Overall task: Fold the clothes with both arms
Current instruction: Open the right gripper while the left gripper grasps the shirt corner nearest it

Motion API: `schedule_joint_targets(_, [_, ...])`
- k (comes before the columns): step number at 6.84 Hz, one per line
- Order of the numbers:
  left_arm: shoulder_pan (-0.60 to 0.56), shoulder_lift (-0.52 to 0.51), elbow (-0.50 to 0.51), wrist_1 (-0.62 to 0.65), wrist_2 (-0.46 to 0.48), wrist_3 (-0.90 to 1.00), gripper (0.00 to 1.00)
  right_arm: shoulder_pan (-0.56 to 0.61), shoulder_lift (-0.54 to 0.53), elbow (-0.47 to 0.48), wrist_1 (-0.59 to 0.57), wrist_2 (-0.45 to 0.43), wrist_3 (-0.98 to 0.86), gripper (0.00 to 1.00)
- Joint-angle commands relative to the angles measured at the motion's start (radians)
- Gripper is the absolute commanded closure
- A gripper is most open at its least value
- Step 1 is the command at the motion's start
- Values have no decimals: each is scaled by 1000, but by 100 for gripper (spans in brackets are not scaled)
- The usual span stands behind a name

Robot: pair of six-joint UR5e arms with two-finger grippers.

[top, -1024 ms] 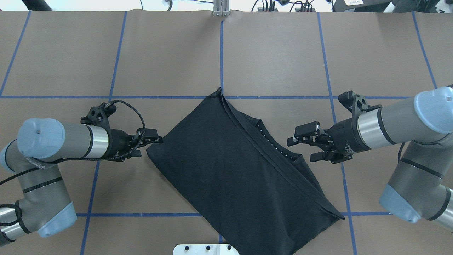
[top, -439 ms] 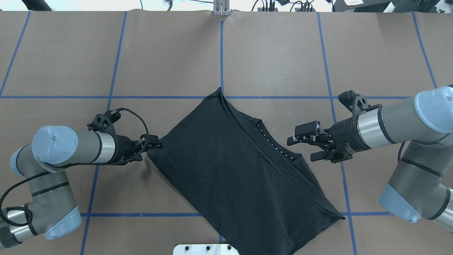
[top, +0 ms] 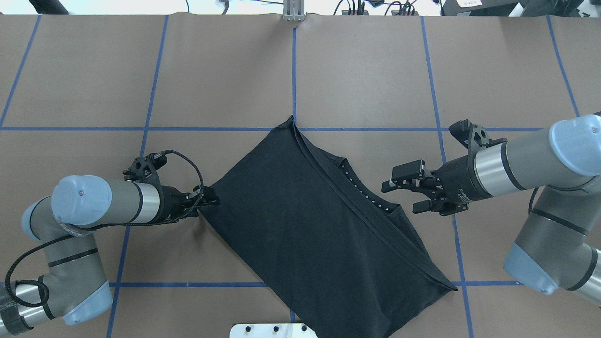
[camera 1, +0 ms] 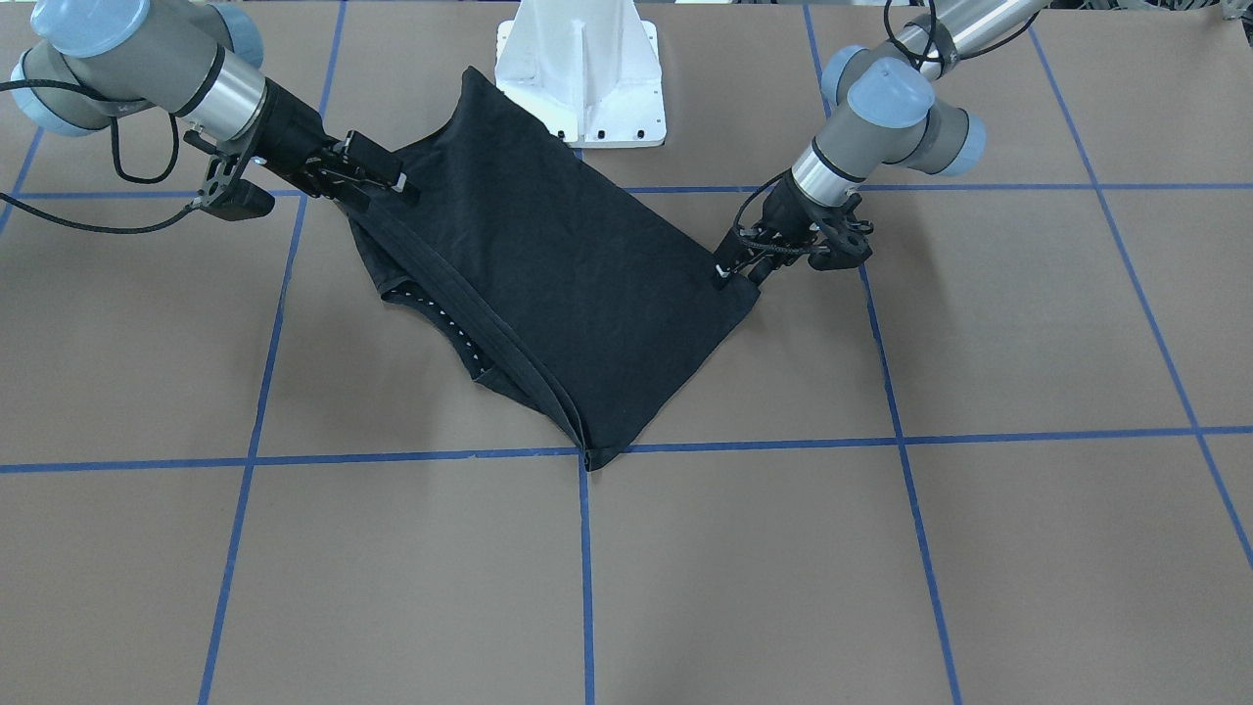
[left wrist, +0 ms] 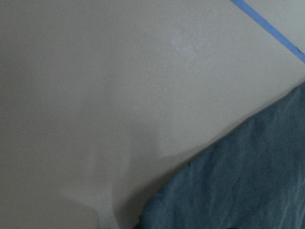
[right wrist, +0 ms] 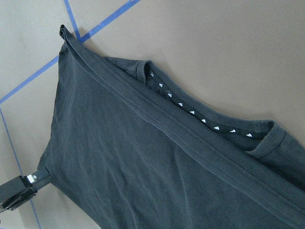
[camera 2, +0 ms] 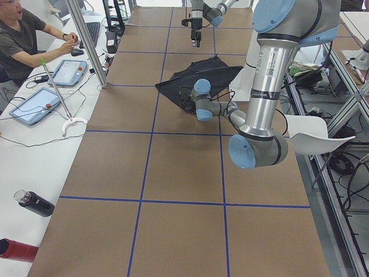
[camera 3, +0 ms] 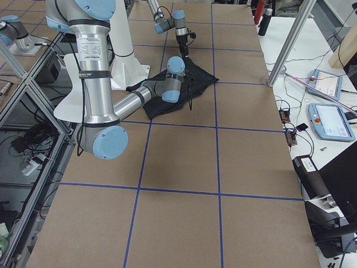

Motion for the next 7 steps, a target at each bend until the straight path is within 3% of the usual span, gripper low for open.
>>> schedule_joint_targets(1, [1,4,-4,0,-2,8,100,2,0,-4,0,2,0,0])
schedule_joint_targets(3, [-31,5,-18,5,-13,15,100,6,0,-7,0,2,0,0])
schedule_joint_targets(5, [-145,-2,-6,41,-11,146,100,11,1,-13,0,-1,0,0])
schedule_joint_targets(6, [-217,-51,16,92,-13,199,100,14,1,-13,0,-3,0,0])
schedule_joint_targets(7, [-259,-161,104,135,-13,210,100,15,1,-13,0,-12,0,0])
